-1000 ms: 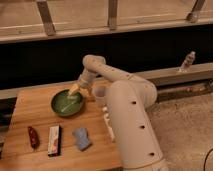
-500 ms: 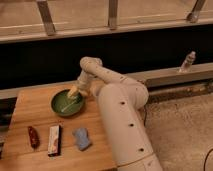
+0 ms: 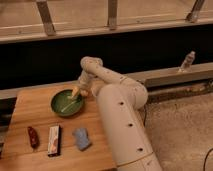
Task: Pick up the ceramic bowl
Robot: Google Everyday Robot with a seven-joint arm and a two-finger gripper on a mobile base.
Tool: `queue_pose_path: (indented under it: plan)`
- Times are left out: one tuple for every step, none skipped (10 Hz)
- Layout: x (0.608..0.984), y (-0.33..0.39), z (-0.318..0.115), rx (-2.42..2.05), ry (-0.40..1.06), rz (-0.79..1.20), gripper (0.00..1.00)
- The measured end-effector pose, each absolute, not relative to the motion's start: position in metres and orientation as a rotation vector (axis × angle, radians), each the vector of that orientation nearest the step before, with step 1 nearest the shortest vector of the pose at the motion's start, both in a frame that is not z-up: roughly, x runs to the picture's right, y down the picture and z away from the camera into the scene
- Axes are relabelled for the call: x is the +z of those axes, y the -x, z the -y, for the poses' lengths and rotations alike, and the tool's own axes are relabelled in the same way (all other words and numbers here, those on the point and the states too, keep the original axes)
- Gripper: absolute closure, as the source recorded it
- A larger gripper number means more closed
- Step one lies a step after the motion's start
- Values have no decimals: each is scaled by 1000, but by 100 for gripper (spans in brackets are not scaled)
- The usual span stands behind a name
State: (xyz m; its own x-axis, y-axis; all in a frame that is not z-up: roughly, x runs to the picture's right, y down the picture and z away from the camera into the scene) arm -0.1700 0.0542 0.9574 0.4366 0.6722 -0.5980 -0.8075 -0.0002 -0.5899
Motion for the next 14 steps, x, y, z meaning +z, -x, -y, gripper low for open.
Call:
queue_pose_path:
  plan:
    - [957,171,-56,1165,1056,-162,71]
    - [957,174,-55,1165,1055,-157,80]
    - [957,172,-55,1166,1055,-159,88]
    - [955,174,-55,1157,1066,-142,98]
    - [952,180,-55,1146,1082,-111,100]
    - [949,184,-52,1141,1095,-83,100]
    - [946,186,-47,1139,1118,-39,100]
    - [942,186,-40,1135,1138,7,100]
    - [938,189,-35,1130,1153,39,100]
    - [933,193,-26,1123,1153,75,100]
    - [930,191,-17,1128,1144,100,100]
    - [926,186,-7,1140,1128,125,100]
    - [921,181,1,1152,1110,144,100]
    - [914,171,11,1167,1082,164,100]
